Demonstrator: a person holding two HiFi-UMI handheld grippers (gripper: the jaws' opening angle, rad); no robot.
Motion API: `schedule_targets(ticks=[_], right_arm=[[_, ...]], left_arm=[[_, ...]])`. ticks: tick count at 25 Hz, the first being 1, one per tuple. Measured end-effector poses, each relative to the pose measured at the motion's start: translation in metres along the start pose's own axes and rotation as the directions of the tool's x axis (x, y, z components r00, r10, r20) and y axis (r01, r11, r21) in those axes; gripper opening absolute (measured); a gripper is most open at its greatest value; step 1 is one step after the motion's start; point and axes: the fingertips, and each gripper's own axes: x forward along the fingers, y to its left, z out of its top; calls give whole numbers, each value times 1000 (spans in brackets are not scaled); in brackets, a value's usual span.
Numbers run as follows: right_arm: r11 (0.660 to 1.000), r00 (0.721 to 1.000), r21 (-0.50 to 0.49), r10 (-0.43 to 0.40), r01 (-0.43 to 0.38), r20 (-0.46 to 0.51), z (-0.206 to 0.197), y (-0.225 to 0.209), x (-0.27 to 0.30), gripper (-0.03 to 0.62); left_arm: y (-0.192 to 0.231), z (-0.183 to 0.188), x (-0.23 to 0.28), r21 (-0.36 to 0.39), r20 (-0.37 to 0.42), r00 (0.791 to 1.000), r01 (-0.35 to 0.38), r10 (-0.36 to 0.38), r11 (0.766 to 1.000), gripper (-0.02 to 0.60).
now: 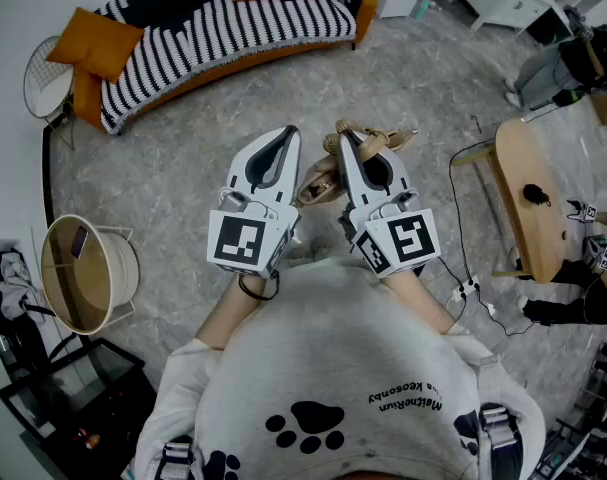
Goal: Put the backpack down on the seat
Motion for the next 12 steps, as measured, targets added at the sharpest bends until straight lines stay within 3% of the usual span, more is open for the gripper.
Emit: schedule_targets(ticks=[12], right_arm=[[1000,1000,11,-21,22,-11,-11,-20,27,32]], left_arm=[[16,-7,30,-16,-1,999,32,-32,999,20]])
